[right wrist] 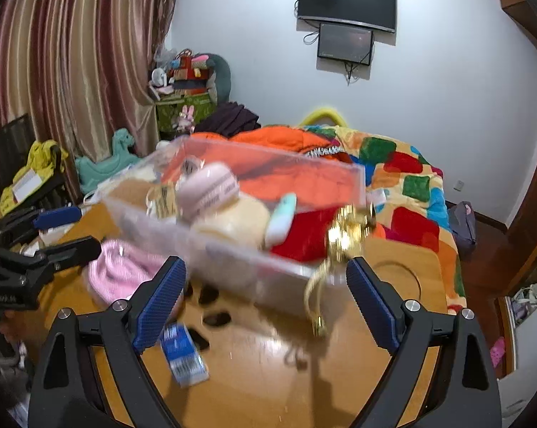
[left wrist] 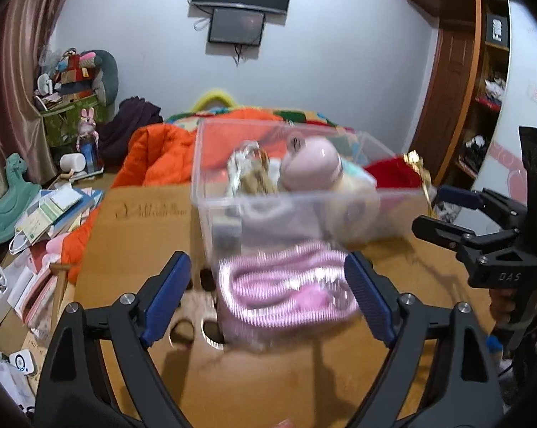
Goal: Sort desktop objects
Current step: 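Grasp the bagged pink rope with left while right grasps the blue Max box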
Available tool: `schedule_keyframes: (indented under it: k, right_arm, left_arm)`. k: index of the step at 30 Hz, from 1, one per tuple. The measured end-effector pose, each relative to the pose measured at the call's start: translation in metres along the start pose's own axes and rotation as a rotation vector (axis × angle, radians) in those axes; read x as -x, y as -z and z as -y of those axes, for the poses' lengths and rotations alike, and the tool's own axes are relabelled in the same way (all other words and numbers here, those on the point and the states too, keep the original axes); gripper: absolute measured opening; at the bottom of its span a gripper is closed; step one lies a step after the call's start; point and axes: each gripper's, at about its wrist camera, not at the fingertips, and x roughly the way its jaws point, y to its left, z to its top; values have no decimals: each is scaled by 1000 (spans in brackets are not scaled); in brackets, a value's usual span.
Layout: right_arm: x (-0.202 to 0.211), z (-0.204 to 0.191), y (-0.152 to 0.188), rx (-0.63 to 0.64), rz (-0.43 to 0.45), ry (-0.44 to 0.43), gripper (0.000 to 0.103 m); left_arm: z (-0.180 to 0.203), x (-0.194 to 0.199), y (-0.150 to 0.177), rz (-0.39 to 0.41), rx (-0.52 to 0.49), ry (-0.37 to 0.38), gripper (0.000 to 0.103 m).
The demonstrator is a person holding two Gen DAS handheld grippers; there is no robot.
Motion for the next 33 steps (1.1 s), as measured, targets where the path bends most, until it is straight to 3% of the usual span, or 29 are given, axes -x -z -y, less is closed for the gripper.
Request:
schedule_keyframes:
  k: [6,12,18,25,30,33]
  right_arm:
    - [-6,-10,29,34,-86,-73,90]
    - [-22,-28,42,80,-136,-139,86]
    - [-37,-45,45,165,-175,-167,59]
    - [-34,-44,47,170,-169,-200,28]
    - [-26,-35,54,154,-165,-176,25]
    - [-21,-26,59,122,-164,-167,25]
  left_arm:
    - [8,-4,20,-61,-49,-3,90]
    - [3,-5,31,-80,-10,-5,90]
    - [1,-3,28,-66,-1,-21,90]
    - [7,-8,11,-36,-28,-20,92]
    - [-1,-26,-2,-45,-16,-43,93]
    - [-12,-41,-4,-104,68,50,93]
